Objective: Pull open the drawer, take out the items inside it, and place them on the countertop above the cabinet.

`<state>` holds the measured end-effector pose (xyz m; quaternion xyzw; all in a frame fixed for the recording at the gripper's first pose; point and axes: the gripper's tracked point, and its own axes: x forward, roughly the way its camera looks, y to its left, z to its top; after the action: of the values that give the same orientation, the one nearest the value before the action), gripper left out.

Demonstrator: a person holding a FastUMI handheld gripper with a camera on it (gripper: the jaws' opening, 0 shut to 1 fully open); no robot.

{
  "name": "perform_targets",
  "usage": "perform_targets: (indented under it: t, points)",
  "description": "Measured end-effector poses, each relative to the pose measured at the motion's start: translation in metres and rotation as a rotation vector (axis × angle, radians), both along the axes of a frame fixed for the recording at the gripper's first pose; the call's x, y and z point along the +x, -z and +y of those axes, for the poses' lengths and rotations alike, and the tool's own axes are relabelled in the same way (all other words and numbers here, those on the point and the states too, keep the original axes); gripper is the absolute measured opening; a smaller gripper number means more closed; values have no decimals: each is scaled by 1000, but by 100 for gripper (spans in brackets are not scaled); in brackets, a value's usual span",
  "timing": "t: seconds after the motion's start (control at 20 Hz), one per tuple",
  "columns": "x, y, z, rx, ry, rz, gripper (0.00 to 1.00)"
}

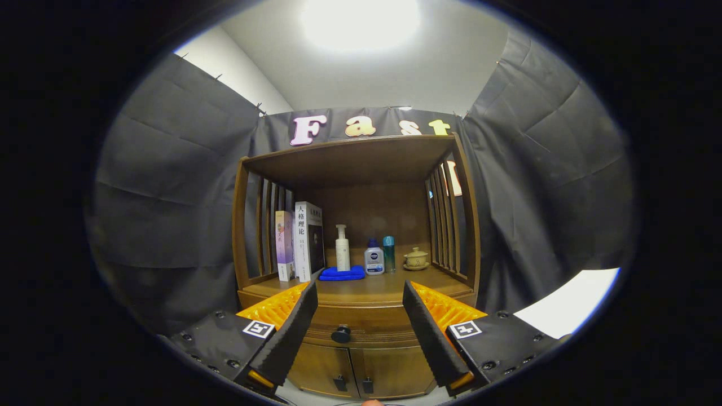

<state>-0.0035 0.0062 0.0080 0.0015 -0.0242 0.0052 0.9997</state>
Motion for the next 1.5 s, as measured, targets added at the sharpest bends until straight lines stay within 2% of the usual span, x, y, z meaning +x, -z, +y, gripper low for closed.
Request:
perform_targets:
  t: [0.55,0.75,1.05,1.5]
  points:
    - [62,47,30,-45,-21,48,97]
    - [84,69,42,3,-46,62,97]
    - [118,112,40,69,-36,110,97]
    - [141,198,42,56,-36,301,96]
